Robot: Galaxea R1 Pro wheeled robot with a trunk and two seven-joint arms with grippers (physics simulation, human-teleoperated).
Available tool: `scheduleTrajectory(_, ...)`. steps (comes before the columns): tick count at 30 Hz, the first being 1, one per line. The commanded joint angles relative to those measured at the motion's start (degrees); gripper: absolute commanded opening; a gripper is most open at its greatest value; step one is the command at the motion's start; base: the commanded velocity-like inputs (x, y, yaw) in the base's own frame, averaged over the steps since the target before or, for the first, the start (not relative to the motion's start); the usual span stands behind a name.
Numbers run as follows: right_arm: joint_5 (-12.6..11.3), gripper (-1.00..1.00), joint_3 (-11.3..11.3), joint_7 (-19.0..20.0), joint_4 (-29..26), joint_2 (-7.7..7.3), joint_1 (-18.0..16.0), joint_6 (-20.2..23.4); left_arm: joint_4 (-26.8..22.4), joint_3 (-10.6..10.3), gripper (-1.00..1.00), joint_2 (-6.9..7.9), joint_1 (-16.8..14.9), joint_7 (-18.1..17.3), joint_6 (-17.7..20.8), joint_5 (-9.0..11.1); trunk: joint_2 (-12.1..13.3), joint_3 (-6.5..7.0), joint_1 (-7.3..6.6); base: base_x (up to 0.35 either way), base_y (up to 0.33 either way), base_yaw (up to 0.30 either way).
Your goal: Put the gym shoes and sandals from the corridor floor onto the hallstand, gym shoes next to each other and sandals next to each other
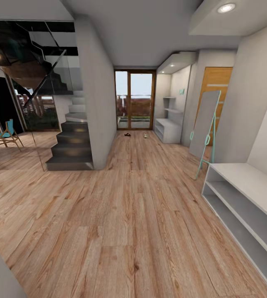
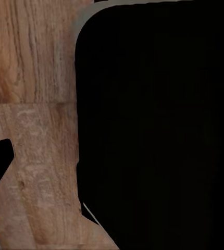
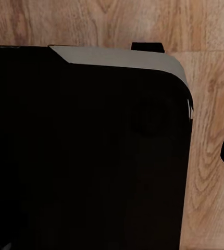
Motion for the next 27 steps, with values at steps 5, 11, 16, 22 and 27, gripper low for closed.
scheduleTrajectory(5, 0.02, 1.0, 0.0, -0.08, -1.02, -0.28, -0.02, -1.23, -1.77, 0.01, 1.0, 1.05, -0.78, 0.33, 0.13, -0.02, -0.02, -0.05, 0.0, 0.0, 0.0, 0.0)
scheduleTrajectory(11, 0.02, 1.0, -0.02, -0.13, -2.96, -1.65, -0.02, -3.16, -3.73, 0.01, 1.0, 2.98, -2.77, 0.47, 0.15, -0.04, -0.02, -0.05, 0.0, 0.0, 0.0, 0.0)
scheduleTrajectory(16, -0.03, 1.0, -0.15, -0.18, -4.58, -3.05, -0.02, -4.76, -5.36, 0.07, 1.0, 4.6, -4.42, 0.7, 0.08, 0.06, -0.02, -0.05, 0.0, 0.0, 0.0, 0.0)
scheduleTrajectory(22, -0.06, 1.0, -0.34, -0.19, -6.52, -3.66, -0.02, -6.69, -7.31, 0.09, 1.0, 5.1, -6.41, 0.77, -1.02, 0.16, -0.02, -0.05, 0.0, 0.0, 0.0, 0.0)
scheduleTrajectory(27, -0.13, 1.0, -0.46, -0.19, -8.14, -3.8, -0.04, -8.29, -8.94, 0.1, 1.0, 5.0, -8.06, 0.78, -2.63, 0.24, -0.02, -0.05, 0.0, 0.0, 0.0, 0.0)
